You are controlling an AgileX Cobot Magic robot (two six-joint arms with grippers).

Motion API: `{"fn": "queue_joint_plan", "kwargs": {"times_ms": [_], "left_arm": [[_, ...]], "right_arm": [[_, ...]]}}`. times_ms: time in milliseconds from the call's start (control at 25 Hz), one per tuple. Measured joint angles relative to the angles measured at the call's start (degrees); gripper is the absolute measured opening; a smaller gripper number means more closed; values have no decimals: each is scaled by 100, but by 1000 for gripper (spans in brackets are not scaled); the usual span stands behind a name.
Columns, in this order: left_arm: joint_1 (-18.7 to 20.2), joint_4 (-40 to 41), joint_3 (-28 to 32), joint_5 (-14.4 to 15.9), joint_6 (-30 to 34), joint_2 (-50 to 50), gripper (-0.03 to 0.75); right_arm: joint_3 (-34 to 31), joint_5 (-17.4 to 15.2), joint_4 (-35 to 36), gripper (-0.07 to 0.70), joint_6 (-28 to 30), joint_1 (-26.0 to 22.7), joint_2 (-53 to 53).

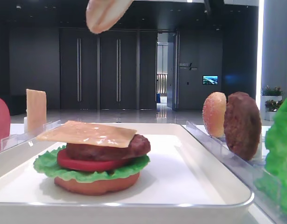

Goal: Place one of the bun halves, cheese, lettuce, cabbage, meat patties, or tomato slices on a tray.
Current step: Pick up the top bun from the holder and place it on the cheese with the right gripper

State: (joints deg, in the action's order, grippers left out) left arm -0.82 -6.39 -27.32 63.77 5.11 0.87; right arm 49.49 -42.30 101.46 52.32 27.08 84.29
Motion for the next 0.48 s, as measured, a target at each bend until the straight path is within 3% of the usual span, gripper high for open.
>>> {"fn": "queue_joint_plan", "kwargs": {"times_ms": [280,480], "left_arm": [[0,0,0,0,0,0,0],[0,0,0,0,0,0,0]], "right_arm": [[-281,681,150,195,328,908,0],[-281,870,164,195,446,997,74]]}}
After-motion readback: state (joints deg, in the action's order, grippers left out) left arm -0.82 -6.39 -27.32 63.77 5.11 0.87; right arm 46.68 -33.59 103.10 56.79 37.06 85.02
